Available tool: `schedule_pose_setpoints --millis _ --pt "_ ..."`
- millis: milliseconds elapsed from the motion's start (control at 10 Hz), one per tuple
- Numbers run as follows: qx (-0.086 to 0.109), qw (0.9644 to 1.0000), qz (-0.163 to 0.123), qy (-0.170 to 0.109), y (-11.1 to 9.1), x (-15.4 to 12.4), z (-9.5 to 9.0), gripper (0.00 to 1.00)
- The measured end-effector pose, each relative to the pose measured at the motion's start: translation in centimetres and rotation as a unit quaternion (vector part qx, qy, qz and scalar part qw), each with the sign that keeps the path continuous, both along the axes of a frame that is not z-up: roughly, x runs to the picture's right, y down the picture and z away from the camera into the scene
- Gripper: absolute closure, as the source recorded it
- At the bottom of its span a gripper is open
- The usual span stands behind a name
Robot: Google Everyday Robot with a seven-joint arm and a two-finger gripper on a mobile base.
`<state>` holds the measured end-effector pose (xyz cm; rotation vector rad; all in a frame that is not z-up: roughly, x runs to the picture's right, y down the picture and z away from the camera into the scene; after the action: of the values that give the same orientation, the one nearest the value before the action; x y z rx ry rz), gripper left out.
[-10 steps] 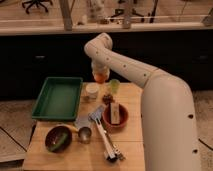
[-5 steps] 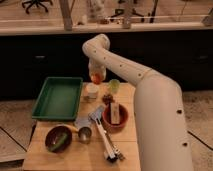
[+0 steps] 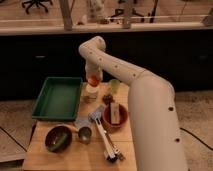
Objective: Place apple in paper cup
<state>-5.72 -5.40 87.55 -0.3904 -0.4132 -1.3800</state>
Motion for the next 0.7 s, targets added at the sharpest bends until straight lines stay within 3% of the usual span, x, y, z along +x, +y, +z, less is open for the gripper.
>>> schedule_pose_setpoints --millis 600,700 --pt "-0.011 0.9999 -0.006 -0.002 0.39 -0.39 0.72 0.99" --pt "-0.014 0.9999 -0.007 -0.001 0.43 -0.63 0.89 0.9"
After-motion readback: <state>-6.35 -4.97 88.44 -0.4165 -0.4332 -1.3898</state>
